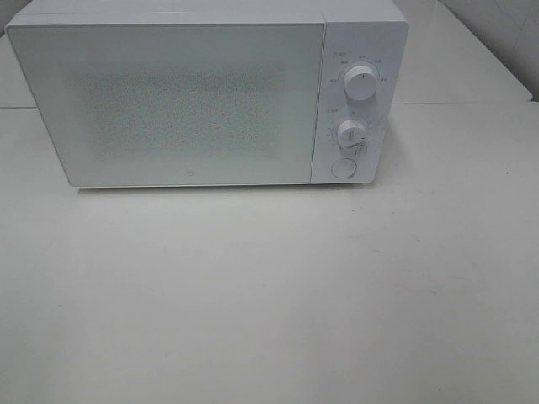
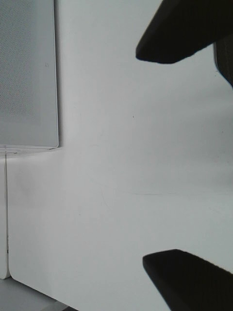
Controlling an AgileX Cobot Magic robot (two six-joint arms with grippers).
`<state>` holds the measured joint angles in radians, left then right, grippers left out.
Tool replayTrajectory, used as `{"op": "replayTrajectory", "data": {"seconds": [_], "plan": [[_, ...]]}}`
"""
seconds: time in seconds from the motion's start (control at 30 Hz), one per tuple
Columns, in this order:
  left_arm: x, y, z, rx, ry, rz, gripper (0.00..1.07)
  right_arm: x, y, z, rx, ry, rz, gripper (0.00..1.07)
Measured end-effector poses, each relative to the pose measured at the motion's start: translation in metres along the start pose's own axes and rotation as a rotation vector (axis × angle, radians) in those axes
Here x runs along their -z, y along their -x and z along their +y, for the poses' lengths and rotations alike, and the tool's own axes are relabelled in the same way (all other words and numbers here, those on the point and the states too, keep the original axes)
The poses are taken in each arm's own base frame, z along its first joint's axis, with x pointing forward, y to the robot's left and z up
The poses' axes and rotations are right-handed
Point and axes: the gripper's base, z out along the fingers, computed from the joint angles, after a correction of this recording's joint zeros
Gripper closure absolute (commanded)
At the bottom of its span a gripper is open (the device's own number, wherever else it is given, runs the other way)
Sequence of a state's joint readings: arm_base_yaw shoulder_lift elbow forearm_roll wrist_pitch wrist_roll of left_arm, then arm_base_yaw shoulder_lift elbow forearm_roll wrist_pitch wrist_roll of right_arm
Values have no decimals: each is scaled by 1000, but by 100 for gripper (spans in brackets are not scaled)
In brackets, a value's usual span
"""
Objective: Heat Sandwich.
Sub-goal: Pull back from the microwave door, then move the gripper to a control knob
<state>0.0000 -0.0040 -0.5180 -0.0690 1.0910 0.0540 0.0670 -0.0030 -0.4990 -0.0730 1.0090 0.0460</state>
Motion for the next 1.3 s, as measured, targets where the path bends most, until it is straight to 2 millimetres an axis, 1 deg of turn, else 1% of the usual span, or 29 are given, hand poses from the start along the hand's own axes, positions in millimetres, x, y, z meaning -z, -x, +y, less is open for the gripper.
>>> {"op": "replayTrajectory", "data": {"seconds": [1.3], "plan": [[0,0,0,1,-1,-4,5,0,0,0,0,0,0,32]]}}
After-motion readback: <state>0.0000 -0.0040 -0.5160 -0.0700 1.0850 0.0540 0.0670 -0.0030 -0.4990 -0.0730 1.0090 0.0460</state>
